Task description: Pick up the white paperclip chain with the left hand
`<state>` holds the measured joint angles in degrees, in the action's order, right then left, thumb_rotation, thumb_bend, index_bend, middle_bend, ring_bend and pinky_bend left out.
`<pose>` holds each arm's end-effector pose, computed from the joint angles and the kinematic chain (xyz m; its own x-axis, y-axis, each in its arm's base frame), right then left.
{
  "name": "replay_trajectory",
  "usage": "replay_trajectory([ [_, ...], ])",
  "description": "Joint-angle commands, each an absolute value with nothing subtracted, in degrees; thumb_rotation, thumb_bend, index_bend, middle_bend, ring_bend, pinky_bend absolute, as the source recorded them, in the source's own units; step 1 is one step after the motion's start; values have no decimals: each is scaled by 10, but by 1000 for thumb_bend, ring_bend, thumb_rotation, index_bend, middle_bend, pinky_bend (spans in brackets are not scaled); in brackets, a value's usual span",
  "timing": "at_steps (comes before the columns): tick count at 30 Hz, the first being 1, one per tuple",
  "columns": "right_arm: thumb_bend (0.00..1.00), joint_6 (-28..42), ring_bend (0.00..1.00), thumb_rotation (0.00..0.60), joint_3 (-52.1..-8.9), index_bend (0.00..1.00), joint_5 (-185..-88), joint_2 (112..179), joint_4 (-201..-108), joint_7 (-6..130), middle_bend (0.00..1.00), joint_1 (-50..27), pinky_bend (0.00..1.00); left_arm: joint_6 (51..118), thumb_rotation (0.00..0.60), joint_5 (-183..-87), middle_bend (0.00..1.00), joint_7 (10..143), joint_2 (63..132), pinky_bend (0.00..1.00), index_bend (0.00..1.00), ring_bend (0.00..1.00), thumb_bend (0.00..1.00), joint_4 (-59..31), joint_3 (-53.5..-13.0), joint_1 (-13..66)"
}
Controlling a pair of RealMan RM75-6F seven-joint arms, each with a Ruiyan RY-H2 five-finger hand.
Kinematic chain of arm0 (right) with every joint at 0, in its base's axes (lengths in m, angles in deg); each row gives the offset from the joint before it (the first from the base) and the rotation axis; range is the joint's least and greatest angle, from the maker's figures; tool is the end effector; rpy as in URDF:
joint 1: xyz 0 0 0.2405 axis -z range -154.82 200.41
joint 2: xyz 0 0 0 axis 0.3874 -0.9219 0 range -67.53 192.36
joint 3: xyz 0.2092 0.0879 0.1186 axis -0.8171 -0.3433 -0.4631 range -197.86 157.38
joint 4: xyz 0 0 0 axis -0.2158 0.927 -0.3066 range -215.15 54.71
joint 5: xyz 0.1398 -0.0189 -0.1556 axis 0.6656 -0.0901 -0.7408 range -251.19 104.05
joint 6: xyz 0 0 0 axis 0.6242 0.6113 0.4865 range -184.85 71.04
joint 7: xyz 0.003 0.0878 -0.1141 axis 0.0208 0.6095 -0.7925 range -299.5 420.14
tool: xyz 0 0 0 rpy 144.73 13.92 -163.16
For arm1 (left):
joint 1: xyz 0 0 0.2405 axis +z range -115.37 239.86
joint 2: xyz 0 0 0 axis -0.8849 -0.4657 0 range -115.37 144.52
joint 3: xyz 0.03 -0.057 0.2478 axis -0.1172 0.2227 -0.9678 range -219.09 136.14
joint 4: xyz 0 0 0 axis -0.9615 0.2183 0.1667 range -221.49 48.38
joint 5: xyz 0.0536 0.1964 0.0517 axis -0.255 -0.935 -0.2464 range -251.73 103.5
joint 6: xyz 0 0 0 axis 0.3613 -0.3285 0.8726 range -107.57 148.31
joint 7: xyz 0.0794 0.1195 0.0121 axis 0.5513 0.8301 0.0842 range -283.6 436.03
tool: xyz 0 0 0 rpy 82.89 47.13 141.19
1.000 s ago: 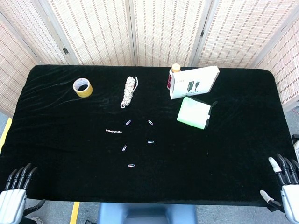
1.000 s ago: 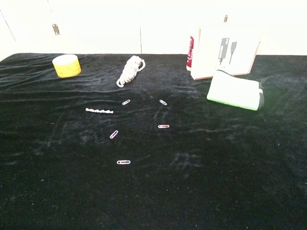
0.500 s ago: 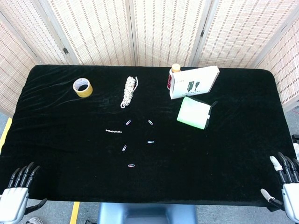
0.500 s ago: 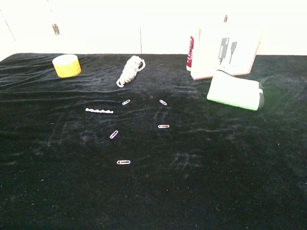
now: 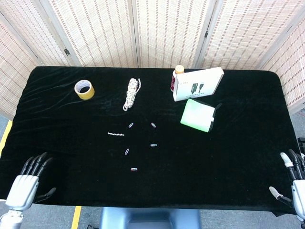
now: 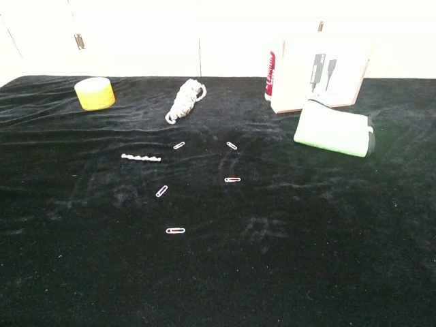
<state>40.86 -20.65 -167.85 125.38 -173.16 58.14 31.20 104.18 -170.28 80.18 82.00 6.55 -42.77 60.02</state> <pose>-0.3135 -0.0989 0.1795 0.4457 0.0804 0.8916 -0.8950 0.0621 0.4418 -0.2928 0.1487 0.1180 0.4098 0.1062 0.9060 0.9073 -0.1502 -0.3928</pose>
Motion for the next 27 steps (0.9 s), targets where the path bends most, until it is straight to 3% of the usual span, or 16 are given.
replay_trajectory([
  [1,92,414,0,600,-205,0,-1684,1254,-1732,579,0,314,0,986,600,-1698,0,765,813,32,213,0,340,88,-411,550],
  [5,92,441,0,600,-194,0,-1717,1261,-1724,570,0,324,0,942,600,-1681,0,743,819,250,311,43,392,99,-391,508],
  [7,92,461,0,600,-183,0,-1746,1267,-1713,568,0,331,0,915,600,-1655,23,741,827,354,331,131,392,102,-374,486],
  [8,92,468,0,600,-179,0,-1757,1269,-1708,568,0,333,0,904,600,-1644,83,742,831,430,342,212,392,102,-367,477],
  [9,92,477,0,600,-175,0,-1770,1271,-1701,569,0,336,0,891,600,-1630,156,744,837,506,353,304,392,101,-358,465],
  [14,92,496,0,600,-170,0,-1789,1274,-1684,587,0,340,0,867,600,-1588,780,785,877,963,423,924,389,89,-329,430],
  [17,93,500,0,600,-174,0,-1781,1271,-1682,602,0,340,0,854,600,-1561,948,813,901,1000,445,1000,388,83,-313,409],
  [19,92,499,0,600,-177,0,-1775,1268,-1683,611,0,339,0,840,600,-1531,997,836,918,1000,453,1000,386,81,-301,393],
  [27,92,480,0,600,-181,0,-1758,1255,-1687,637,0,328,0,758,600,-1398,1000,881,990,1000,433,1000,383,48,-266,320],
])
